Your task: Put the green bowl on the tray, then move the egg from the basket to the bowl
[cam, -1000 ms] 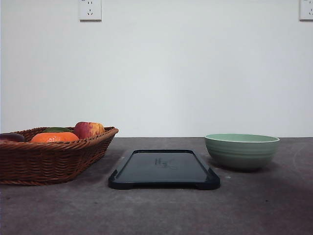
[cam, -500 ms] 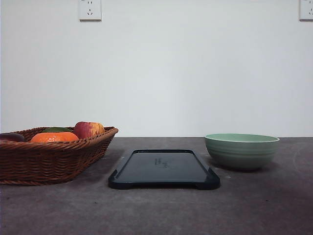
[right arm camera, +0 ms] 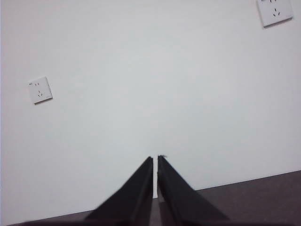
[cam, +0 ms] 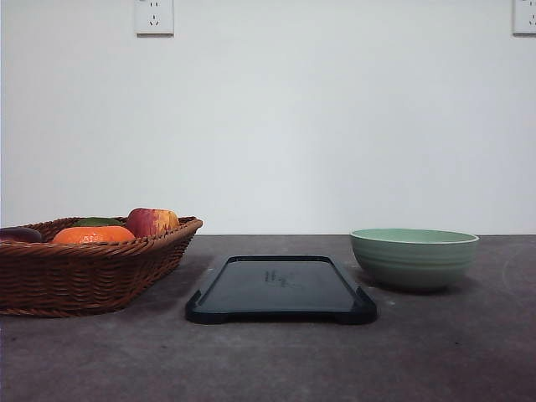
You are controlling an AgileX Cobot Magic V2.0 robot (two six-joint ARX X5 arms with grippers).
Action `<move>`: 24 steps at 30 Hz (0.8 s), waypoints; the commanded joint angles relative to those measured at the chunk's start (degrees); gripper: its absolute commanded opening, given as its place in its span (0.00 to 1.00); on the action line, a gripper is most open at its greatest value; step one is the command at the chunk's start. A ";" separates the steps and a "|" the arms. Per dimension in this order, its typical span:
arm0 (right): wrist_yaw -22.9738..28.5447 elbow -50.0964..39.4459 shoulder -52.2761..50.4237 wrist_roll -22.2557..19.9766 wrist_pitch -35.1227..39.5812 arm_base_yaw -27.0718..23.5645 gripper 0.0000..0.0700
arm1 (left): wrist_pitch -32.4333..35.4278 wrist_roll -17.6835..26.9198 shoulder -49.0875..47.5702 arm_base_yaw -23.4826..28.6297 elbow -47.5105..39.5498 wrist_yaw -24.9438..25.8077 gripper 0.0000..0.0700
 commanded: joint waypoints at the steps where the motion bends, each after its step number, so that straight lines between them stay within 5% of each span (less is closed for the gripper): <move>1: -0.31 2.69 2.23 -1.34 -0.83 0.02 0.01 | -1.62 1.85 2.36 0.11 3.83 0.04 0.00; 12: -9.20 20.61 21.85 -7.03 -12.23 0.02 0.01 | -15.72 6.20 20.92 0.09 23.91 8.76 0.00; 24: -13.79 35.74 40.55 -12.07 -29.63 0.12 0.01 | -32.12 14.01 38.23 -0.05 35.94 20.66 0.00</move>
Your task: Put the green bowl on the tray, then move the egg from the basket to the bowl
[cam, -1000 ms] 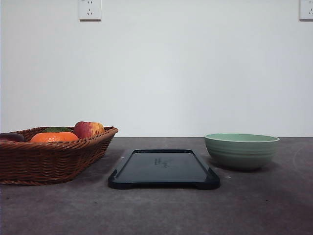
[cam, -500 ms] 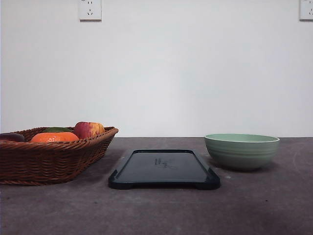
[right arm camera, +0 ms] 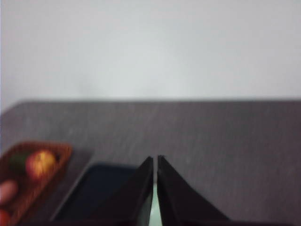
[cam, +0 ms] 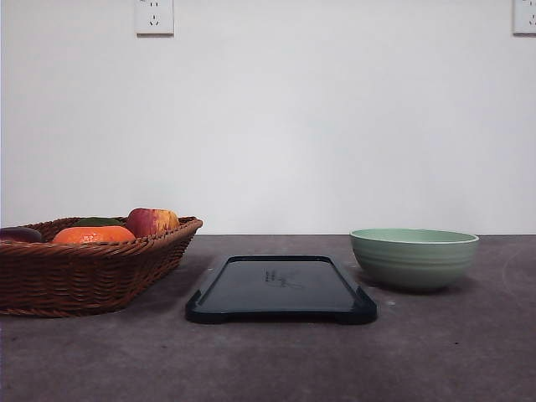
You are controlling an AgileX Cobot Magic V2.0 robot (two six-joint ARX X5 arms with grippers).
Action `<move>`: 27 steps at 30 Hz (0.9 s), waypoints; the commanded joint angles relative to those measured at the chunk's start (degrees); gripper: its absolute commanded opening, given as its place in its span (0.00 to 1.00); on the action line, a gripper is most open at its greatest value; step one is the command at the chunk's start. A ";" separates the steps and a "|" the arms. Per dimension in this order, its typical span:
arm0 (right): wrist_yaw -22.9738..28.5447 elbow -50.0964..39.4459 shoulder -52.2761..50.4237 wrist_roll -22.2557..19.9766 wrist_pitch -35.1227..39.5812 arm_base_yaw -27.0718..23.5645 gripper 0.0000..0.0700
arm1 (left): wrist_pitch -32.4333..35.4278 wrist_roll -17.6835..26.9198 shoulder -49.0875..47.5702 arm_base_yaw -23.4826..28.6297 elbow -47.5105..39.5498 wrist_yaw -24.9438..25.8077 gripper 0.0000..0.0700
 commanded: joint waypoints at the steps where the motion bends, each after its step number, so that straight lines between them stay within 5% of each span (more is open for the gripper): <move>1: -0.24 2.12 2.12 -2.49 -2.18 0.15 0.01 | -1.88 3.37 1.92 -0.11 2.32 1.31 0.00; 10: -0.24 7.74 11.12 -7.53 -13.49 1.69 0.01 | -16.46 11.03 11.10 -1.51 9.43 2.71 0.00; 14: -0.22 7.81 12.53 -8.86 -13.62 2.36 0.01 | -17.57 12.31 12.86 -2.15 10.19 2.71 0.00; 19: -0.04 7.81 12.62 -9.87 -13.61 2.36 0.29 | -17.01 12.29 12.86 -2.27 10.21 2.69 0.54; 21: 0.02 7.81 12.62 -9.85 -13.67 2.34 0.38 | -16.83 12.26 12.86 -2.27 10.21 2.69 0.56; 27: 0.04 8.09 13.16 -6.03 -14.10 2.34 0.39 | -16.73 12.02 12.86 -2.29 10.21 2.69 0.56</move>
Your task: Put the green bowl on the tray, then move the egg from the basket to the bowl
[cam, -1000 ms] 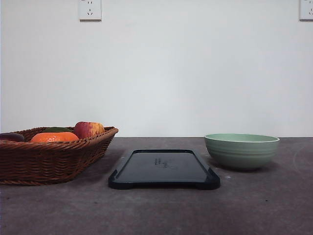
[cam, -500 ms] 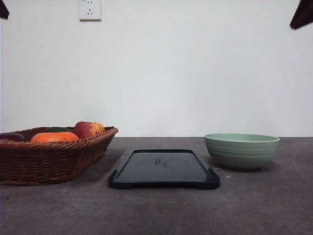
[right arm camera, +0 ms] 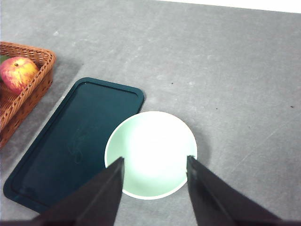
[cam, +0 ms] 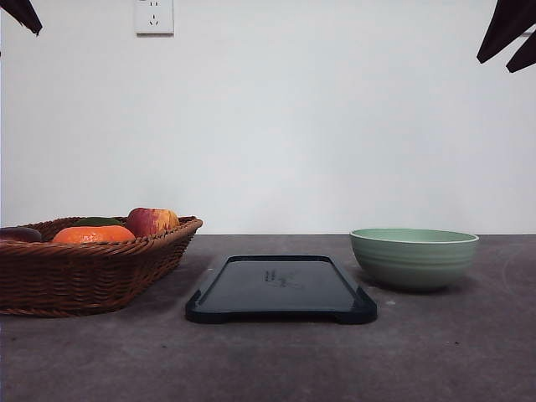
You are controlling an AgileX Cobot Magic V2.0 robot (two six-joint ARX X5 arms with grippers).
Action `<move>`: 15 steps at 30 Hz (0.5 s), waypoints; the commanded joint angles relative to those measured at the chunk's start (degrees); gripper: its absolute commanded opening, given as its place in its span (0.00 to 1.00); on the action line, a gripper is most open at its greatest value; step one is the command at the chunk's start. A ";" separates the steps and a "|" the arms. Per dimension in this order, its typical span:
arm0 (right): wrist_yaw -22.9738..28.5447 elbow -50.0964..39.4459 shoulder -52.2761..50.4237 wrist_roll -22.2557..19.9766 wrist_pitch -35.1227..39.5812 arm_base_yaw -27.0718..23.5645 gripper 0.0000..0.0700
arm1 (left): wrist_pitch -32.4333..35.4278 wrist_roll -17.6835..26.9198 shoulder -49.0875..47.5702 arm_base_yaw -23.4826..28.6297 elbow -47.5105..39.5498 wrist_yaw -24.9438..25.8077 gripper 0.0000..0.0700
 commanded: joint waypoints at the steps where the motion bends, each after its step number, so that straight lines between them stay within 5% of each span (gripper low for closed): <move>1: 0.02 1.79 1.28 2.83 -0.70 0.09 0.39 | 0.69 0.28 0.39 -0.15 1.44 0.26 0.56; 15: 3.22 16.22 19.34 2.77 -18.95 -1.15 0.39 | 1.09 0.28 0.39 -0.15 1.44 0.24 0.56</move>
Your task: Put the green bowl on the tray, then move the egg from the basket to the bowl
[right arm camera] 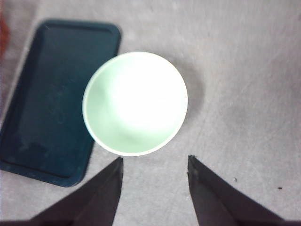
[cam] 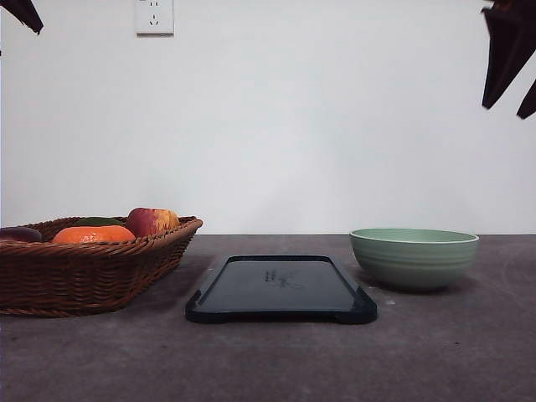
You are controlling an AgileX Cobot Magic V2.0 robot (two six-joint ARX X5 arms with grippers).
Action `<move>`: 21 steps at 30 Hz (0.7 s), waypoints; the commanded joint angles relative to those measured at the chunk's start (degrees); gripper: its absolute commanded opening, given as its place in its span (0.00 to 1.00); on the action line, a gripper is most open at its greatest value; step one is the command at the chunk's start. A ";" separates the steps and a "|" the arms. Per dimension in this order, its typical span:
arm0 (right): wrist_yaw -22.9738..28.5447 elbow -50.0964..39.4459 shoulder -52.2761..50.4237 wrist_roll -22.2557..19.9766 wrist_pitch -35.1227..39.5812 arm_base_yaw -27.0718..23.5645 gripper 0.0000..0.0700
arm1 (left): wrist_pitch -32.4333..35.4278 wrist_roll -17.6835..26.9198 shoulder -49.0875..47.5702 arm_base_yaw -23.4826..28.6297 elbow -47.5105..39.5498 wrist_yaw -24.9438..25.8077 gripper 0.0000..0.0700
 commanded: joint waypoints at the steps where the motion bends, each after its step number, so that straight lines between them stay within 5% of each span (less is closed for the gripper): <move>1: 0.20 2.31 2.97 -0.44 -0.39 -0.14 0.39 | 0.74 0.24 0.39 -0.15 1.44 0.24 0.56; 21: 0.33 6.70 22.98 -1.86 4.11 -0.24 0.39 | 0.76 0.22 0.39 -0.15 1.44 0.24 0.56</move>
